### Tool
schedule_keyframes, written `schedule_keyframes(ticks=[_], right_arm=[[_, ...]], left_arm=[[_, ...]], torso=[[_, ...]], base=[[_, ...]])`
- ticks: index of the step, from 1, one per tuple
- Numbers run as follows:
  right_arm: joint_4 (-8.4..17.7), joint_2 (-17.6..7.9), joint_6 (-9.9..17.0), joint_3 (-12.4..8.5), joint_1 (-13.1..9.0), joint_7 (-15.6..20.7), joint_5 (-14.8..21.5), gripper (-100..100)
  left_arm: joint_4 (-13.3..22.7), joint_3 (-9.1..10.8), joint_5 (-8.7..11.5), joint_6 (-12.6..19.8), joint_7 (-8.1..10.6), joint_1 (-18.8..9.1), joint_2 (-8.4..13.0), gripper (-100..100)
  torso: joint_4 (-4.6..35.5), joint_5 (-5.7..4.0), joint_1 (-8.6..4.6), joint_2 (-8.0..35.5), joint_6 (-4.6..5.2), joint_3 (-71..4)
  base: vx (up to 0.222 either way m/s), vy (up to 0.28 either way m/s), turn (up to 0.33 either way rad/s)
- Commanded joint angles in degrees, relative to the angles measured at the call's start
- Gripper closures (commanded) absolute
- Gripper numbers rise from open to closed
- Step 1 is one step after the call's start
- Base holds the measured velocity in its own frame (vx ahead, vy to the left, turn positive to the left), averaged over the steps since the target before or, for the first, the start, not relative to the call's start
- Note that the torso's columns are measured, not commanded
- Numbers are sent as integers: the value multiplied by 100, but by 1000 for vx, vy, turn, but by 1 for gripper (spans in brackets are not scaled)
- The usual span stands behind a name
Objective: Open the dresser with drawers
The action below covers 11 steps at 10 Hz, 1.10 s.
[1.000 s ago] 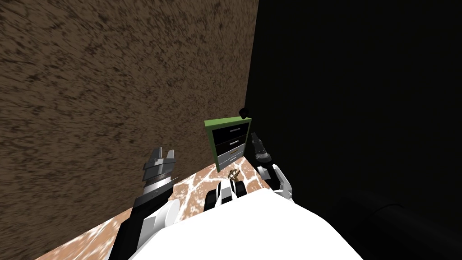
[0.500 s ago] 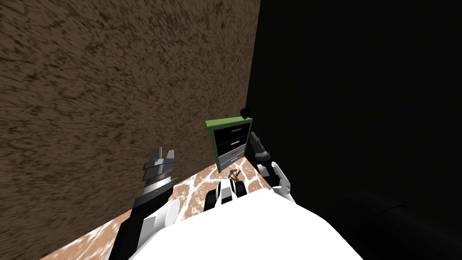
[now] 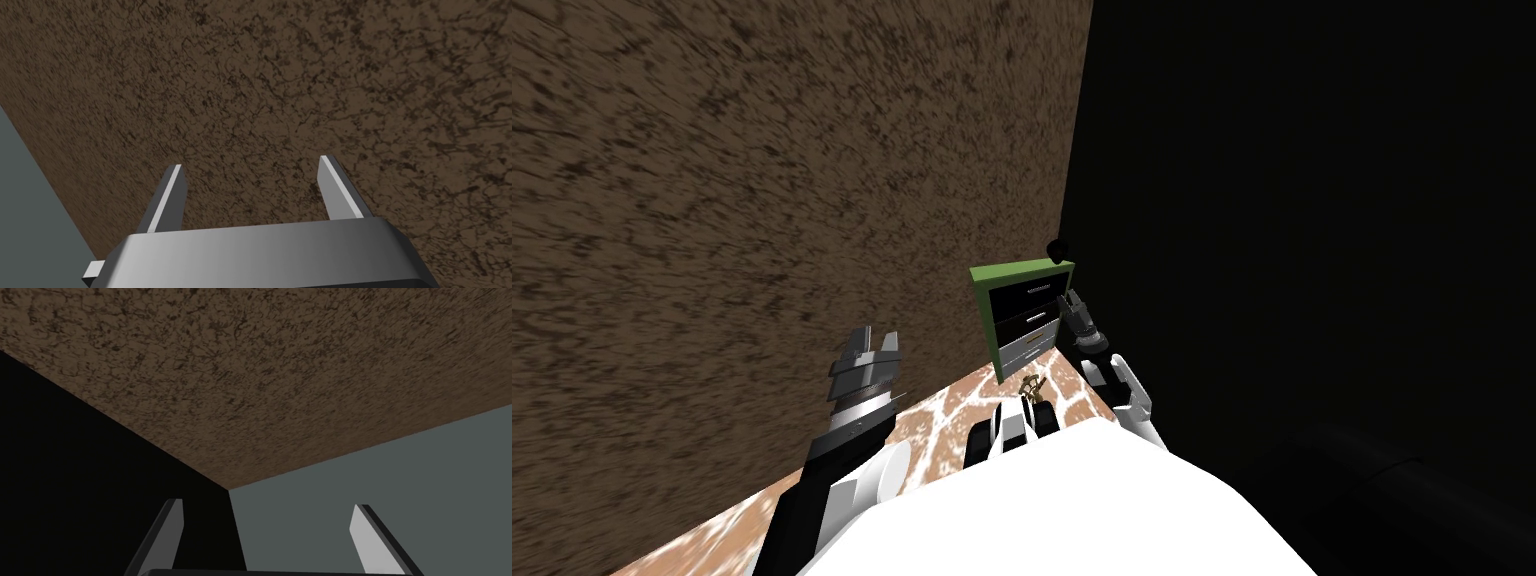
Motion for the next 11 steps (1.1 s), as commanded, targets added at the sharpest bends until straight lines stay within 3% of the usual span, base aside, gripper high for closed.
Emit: schedule_keyframes(ticks=[1, 6, 11], right_arm=[[106, -23, -75, -81, -144, 412, 257, -100], [255, -51, -156, -191, -335, 1046, 624, -100], [527, -123, -259, -377, -599, 1819, 1211, -100]], left_arm=[[0, 0, 0, 0, 0, 0, 0, 0], [0, 0, 0, 0, 0, 0, 0, 0], [0, 0, 0, 0, 0, 0, 0, 0]], torso=[[0, 0, -3, 0, 0, 0], [0, 0, -1, 0, 0, 0], [0, 0, -4, 1, 0, 0]], base=[[29, 38, -15], [26, 44, -8], [32, 46, -14]])
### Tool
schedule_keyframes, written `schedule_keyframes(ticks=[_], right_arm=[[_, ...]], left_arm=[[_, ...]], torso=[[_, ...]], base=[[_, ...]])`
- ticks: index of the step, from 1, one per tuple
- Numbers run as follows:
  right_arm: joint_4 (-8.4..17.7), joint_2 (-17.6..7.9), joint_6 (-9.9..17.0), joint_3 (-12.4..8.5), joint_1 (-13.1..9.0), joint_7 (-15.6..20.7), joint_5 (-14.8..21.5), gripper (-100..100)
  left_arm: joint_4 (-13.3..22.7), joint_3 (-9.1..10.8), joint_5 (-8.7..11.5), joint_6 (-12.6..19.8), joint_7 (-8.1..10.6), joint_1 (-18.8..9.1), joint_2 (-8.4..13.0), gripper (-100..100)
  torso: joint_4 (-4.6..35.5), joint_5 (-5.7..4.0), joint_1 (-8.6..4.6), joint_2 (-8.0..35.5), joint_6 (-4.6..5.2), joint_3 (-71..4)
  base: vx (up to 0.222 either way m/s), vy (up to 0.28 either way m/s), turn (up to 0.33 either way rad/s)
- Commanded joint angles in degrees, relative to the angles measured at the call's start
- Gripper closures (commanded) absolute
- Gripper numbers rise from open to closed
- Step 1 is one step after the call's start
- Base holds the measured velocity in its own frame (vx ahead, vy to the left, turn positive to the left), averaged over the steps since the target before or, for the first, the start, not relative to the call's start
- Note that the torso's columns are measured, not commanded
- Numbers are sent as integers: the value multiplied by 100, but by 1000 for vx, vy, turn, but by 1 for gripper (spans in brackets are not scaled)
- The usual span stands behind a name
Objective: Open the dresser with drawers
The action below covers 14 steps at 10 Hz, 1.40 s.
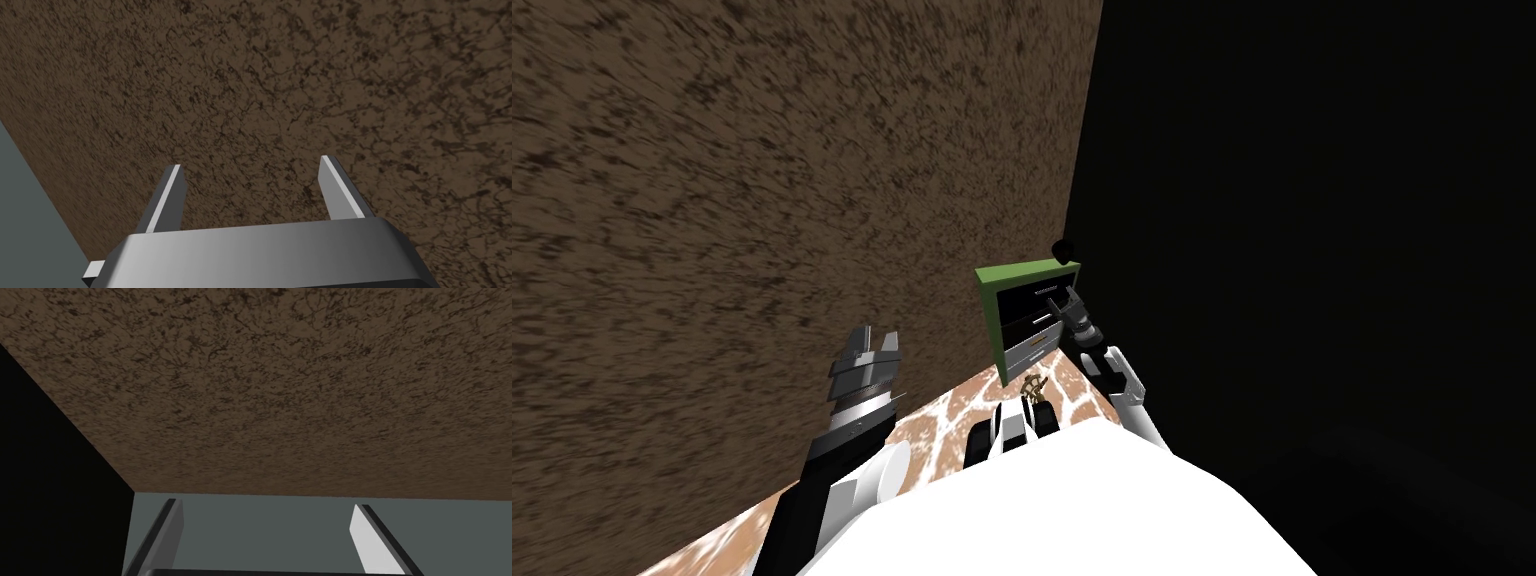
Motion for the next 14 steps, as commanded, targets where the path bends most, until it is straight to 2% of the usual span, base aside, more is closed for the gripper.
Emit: schedule_keyframes(ticks=[1, 4, 5, 7, 8, 9, 10, 12, 13, 14], right_arm=[[109, -34, -37, -76, -97, 345, 228, -100], [324, -104, -89, -215, -253, 838, 640, -100], [324, -104, -89, -215, -253, 871, 640, -100], [563, -178, -126, -364, -389, 1252, 1037, -100], [563, -178, -126, -364, -389, 1365, 1063, -100], [689, -216, -139, -441, -450, 1557, 1276, -100], [689, -216, -139, -441, -450, 1599, 1276, -100], [952, -297, -157, -599, -557, 1991, 1662, -100], [952, -297, -157, -599, -557, 2039, 1701, -100], [1084, -341, -163, -678, -605, 2247, 1911, -100]], left_arm=[[0, 0, 0, 0, 0, 0, 0, 0], [0, 0, 0, 0, 0, 0, 0, 0], [0, 0, 0, 0, 0, 0, 0, 0], [0, 0, 0, 0, 0, 0, 0, 0], [0, 0, 0, 0, 0, 0, 0, 0], [0, 0, 0, 0, 0, 0, 0, 0], [0, 0, 0, 0, 0, 0, 0, 0], [0, 0, 0, 0, 0, 0, 0, 0], [0, 0, 0, 0, 0, 0, 0, 0], [0, 0, 0, 0, 0, 0, 0, 0]], torso=[[-1, -1, 0, -4, 0, -2], [0, 0, -1, 1, 0, 1], [0, 0, 2, -1, 0, 0], [-1, -1, -1, -6, 0, -3], [-2, 2, 9, -7, 0, -5], [-1, 1, 3, -2, -1, -2], [-1, -1, 0, -3, 0, -2], [1, -2, -6, 2, 1, 2], [-1, 0, 2, -3, 1, -2], [0, 1, 4, 0, -1, 0]], base=[[29, 42, -7], [26, 47, -17], [27, 40, -16], [49, 58, -29], [45, 62, -16], [55, 57, -25], [37, 44, -12], [48, 46, -40], [41, 54, -12], [39, 60, -22]])
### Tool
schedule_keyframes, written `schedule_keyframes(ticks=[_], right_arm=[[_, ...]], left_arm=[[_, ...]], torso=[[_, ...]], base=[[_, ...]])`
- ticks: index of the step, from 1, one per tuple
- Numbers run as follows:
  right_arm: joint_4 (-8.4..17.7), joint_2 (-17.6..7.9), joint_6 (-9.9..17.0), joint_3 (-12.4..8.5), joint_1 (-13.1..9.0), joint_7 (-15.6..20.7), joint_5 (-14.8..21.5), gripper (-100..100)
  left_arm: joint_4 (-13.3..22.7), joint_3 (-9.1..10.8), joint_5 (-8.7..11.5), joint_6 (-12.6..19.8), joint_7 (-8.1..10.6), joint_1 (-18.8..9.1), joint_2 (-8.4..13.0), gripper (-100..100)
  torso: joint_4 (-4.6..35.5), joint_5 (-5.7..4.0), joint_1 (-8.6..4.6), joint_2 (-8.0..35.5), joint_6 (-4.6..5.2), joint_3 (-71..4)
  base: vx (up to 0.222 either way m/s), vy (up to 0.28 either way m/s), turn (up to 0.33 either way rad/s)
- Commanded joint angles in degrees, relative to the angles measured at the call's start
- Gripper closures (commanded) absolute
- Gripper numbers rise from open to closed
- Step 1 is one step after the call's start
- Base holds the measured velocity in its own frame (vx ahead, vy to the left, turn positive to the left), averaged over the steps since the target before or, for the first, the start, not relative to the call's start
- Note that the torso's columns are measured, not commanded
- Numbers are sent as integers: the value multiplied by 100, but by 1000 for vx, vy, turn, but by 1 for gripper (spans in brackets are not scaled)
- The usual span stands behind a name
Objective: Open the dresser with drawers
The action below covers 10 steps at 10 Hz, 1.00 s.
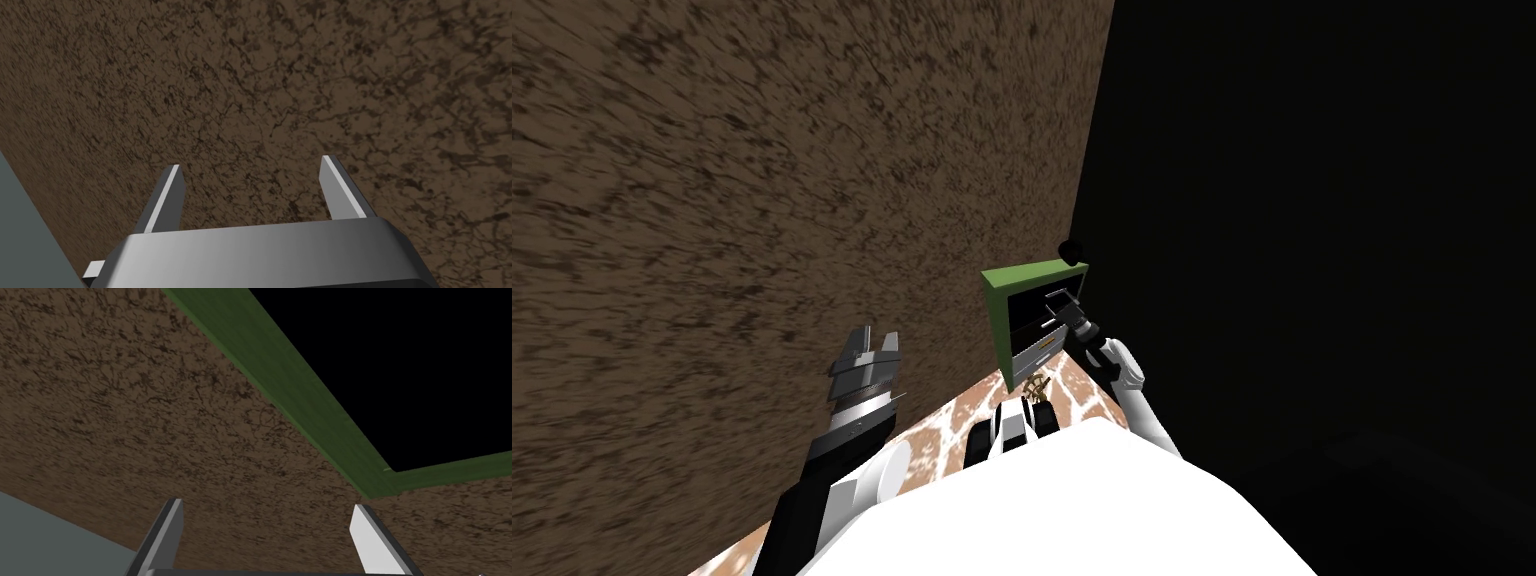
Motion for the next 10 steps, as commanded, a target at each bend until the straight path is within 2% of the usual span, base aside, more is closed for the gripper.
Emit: schedule_keyframes(ticks=[1, 2, 6, 7, 10], right_arm=[[297, -103, -5, -171, -115, 429, 438, -100], [297, -103, -5, -171, -115, 465, 468, -100], [785, -333, -9, -463, -262, 1146, 1224, -100], [785, -333, -9, -463, -262, 1167, 1225, -100], [1071, -569, -12, -638, -348, 1587, 1682, -100]], left_arm=[[0, 0, 0, 0, 0, 0, 0, 0], [0, 0, 0, 0, 0, 0, 0, 0], [0, 0, 0, 0, 0, 0, 0, 0], [0, 0, 0, 0, 0, 0, 0, 0], [0, 0, 0, 0, 0, 0, 0, 0]], torso=[[0, 0, 1, 1, 2, 1], [-1, 1, 3, -5, 2, -3], [-1, 1, 3, -6, 1, -3], [-1, 0, -2, -3, 1, -2], [1, -2, -6, 3, 2, 2]], base=[[60, 81, -55], [46, 58, -14], [52, 63, -37], [39, 39, -11], [41, 40, -34]])
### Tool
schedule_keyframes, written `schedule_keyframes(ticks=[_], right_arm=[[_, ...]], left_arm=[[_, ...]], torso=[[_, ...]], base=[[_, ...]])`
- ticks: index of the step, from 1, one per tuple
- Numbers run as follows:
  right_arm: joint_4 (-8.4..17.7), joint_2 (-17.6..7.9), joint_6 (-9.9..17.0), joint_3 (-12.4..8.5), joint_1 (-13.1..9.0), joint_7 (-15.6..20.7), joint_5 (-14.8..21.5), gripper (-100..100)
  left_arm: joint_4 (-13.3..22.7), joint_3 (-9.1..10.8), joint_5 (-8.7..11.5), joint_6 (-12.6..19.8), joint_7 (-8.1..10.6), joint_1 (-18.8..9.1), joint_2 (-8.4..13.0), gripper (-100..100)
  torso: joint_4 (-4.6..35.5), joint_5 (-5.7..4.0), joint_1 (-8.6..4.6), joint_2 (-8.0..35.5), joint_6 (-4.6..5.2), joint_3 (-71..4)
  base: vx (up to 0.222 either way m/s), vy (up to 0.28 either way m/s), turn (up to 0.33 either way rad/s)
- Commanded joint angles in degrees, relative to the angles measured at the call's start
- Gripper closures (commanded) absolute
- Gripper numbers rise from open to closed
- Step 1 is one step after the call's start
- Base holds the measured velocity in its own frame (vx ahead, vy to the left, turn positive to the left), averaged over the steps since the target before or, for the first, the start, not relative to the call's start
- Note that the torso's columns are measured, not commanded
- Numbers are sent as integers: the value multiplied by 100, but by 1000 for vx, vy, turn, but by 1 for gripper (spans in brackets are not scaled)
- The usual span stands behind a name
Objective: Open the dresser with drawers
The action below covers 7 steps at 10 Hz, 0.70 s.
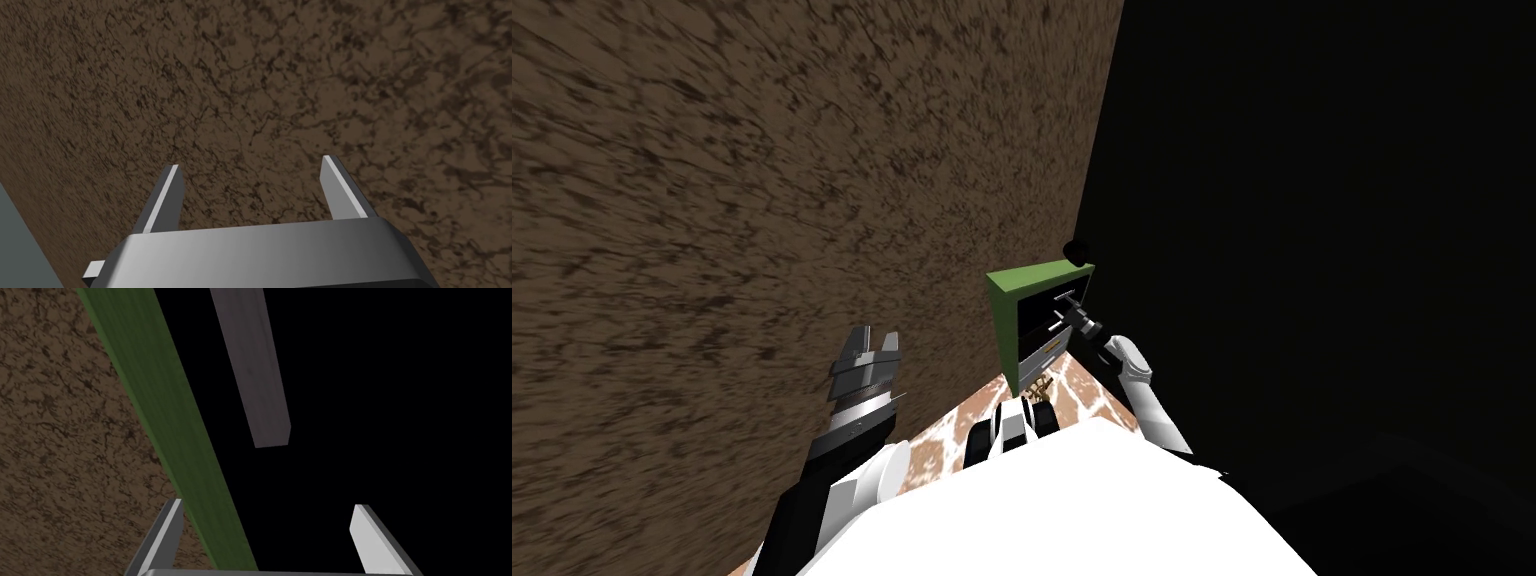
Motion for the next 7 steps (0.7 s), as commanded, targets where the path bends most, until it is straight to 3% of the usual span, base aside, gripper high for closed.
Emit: schedule_keyframes(ticks=[1, 4, 5, 6, 7], right_arm=[[227, -202, 21, -110, -92, 355, 384, -100], [421, -496, 13, -235, -161, 675, 718, -100], [415, -415, 15, -195, -177, 608, 643, -100], [430, -586, 75, -218, -253, 464, 676, -100], [458, -520, 34, -216, -236, 567, 657, -100]], left_arm=[[0, 0, 0, 0, 0, 0, 0, 0], [0, 0, 0, 0, 0, 0, 0, 0], [0, 0, 0, 0, 0, 0, 0, 0], [0, 0, 0, 0, 0, 0, 0, 0], [0, 0, 0, 0, 0, 0, 0, 0]], torso=[[-2, 2, 7, -7, -1, -5], [0, 0, 0, 0, 0, -1], [0, 0, 0, 1, -1, 0], [1, -1, -4, 4, -1, 2], [-4, 4, 15, -18, -2, -10]], base=[[51, 61, -23], [35, 48, -19], [12, 21, -6], [78, 73, 23], [51, 47, 5]])
